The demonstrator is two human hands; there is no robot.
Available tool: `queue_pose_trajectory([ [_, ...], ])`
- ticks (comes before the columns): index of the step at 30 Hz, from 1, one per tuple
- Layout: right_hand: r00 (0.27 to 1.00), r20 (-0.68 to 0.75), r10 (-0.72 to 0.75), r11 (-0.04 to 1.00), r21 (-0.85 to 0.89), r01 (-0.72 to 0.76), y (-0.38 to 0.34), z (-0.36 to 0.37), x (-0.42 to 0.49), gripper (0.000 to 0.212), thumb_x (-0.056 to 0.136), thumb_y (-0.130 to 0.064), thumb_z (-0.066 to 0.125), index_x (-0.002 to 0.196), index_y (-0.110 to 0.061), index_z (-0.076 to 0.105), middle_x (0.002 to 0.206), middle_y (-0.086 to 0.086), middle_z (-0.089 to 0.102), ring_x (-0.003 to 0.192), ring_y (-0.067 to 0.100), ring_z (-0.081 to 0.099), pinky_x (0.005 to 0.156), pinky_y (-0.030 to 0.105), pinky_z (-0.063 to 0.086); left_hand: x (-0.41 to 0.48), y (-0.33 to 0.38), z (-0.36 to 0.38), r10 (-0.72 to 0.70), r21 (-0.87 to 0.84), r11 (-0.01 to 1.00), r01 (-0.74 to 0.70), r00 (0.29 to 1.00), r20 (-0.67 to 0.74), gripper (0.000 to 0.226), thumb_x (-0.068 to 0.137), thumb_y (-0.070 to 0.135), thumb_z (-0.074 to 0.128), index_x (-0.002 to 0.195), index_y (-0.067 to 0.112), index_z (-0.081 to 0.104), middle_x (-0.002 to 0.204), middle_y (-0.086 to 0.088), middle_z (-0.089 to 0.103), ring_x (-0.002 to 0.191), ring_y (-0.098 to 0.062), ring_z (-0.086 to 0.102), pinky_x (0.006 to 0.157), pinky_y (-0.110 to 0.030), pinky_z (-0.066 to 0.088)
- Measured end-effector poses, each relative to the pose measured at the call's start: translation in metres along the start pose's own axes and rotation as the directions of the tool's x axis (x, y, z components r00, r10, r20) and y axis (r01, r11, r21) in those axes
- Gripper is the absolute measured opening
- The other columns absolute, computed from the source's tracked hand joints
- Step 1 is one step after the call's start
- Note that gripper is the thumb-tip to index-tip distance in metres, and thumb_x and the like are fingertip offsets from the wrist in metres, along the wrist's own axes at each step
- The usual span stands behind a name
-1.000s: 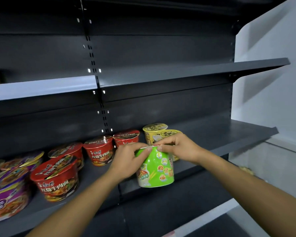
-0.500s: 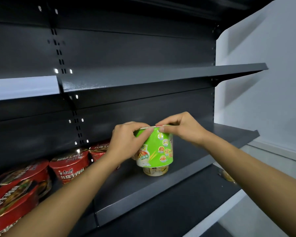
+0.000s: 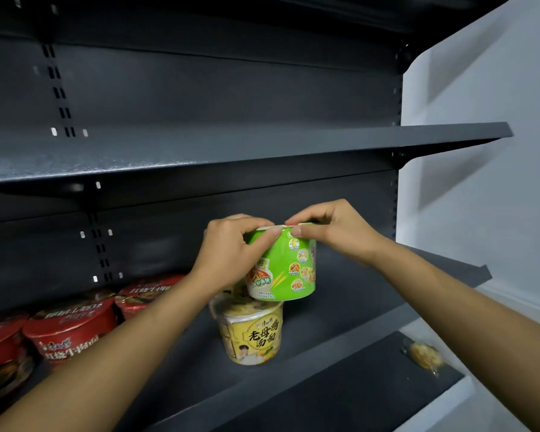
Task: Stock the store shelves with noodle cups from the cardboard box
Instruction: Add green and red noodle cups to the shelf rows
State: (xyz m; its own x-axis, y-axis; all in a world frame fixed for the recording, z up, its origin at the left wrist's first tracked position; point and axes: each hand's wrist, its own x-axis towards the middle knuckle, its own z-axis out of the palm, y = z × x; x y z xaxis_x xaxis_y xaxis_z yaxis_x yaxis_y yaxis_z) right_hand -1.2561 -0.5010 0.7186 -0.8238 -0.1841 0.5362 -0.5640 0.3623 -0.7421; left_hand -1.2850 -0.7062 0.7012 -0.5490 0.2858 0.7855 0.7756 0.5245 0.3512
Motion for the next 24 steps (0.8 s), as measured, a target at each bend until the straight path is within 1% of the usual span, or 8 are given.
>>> queue_pose_trajectory([
  [4,0.999,0.027,0.021,1.000,-0.003,-0.021,0.030,-0.028,0.013,0.014,0.078,-0.014,0.075,0.089,-0.022,0.076,0.091,-0.002,0.074,0.092,0.013,0.069,0.091,0.037,0.054,0.015,0.003,0.031,-0.002,0.036,0.999,0.001,1.000,0.024,0.045,0.077,0.061,0.052,0.095,0.028,0.076,0.094,0.013,0.071,0.090,-0.001,0.064,0.082,-0.026,0.051],
  [7,0.998,0.044,0.048,0.999,0.001,-0.048,0.054,-0.043,0.018,0.014,0.075,-0.016,0.078,0.087,-0.024,0.077,0.091,-0.003,0.075,0.093,0.013,0.069,0.093,0.041,0.053,0.020,0.005,0.048,0.006,0.061,0.998,-0.012,0.996,0.093,0.039,0.080,0.052,0.058,0.098,0.022,0.076,0.096,0.009,0.071,0.089,0.000,0.063,0.081,-0.017,0.048],
  [10,0.996,0.065,0.056,0.998,-0.005,-0.056,0.076,-0.051,0.021,0.014,0.073,-0.018,0.079,0.084,-0.027,0.077,0.094,-0.005,0.074,0.094,0.011,0.069,0.094,0.042,0.052,0.023,0.000,0.065,-0.011,0.075,0.997,-0.002,0.985,0.170,0.036,0.082,0.045,0.060,0.102,0.020,0.075,0.099,0.007,0.071,0.091,-0.001,0.063,0.081,-0.012,0.046],
  [12,0.996,0.061,0.071,0.997,0.008,-0.071,0.089,-0.055,0.022,0.015,0.072,-0.017,0.080,0.082,-0.029,0.077,0.094,-0.007,0.074,0.093,0.009,0.069,0.093,0.040,0.053,0.024,-0.005,0.074,-0.049,0.075,0.997,0.033,0.975,0.218,0.034,0.082,0.044,0.061,0.103,0.020,0.074,0.101,0.008,0.070,0.093,0.000,0.063,0.082,-0.012,0.046],
  [15,0.995,0.054,0.085,0.996,0.022,-0.086,0.106,-0.057,0.021,0.016,0.071,-0.017,0.081,0.081,-0.030,0.077,0.094,-0.009,0.074,0.093,0.007,0.068,0.092,0.037,0.053,0.029,-0.010,0.086,-0.095,0.071,0.994,0.078,0.954,0.283,0.025,0.086,0.036,0.067,0.104,0.020,0.073,0.102,0.008,0.070,0.093,-0.001,0.063,0.081,-0.012,0.046],
  [20,0.993,0.020,0.116,0.993,0.004,-0.117,0.131,-0.059,0.019,0.018,0.069,-0.019,0.083,0.081,-0.030,0.077,0.096,-0.008,0.074,0.094,0.004,0.067,0.094,0.033,0.052,0.040,-0.019,0.100,-0.155,0.080,0.988,0.134,0.908,0.390,0.026,0.079,0.030,0.075,0.104,0.023,0.073,0.102,0.011,0.069,0.093,0.002,0.063,0.081,-0.014,0.048],
  [22,0.989,0.033,0.141,0.990,0.003,-0.142,0.141,-0.060,0.019,0.018,0.070,-0.018,0.082,0.082,-0.029,0.077,0.097,-0.008,0.074,0.095,0.004,0.067,0.094,0.032,0.052,0.042,-0.026,0.105,-0.192,0.089,0.981,0.171,0.877,0.441,0.030,0.076,0.024,0.078,0.105,0.024,0.073,0.104,0.013,0.068,0.095,0.002,0.062,0.085,-0.015,0.048],
  [24,0.985,0.050,0.165,0.986,0.018,-0.166,0.151,-0.060,0.018,0.018,0.071,-0.014,0.081,0.081,-0.028,0.077,0.097,-0.007,0.074,0.096,0.004,0.067,0.095,0.032,0.052,0.040,-0.033,0.110,-0.217,0.111,0.976,0.186,0.851,0.478,0.033,0.077,0.019,0.078,0.109,0.025,0.071,0.109,0.013,0.067,0.101,0.002,0.061,0.092,-0.017,0.047],
])
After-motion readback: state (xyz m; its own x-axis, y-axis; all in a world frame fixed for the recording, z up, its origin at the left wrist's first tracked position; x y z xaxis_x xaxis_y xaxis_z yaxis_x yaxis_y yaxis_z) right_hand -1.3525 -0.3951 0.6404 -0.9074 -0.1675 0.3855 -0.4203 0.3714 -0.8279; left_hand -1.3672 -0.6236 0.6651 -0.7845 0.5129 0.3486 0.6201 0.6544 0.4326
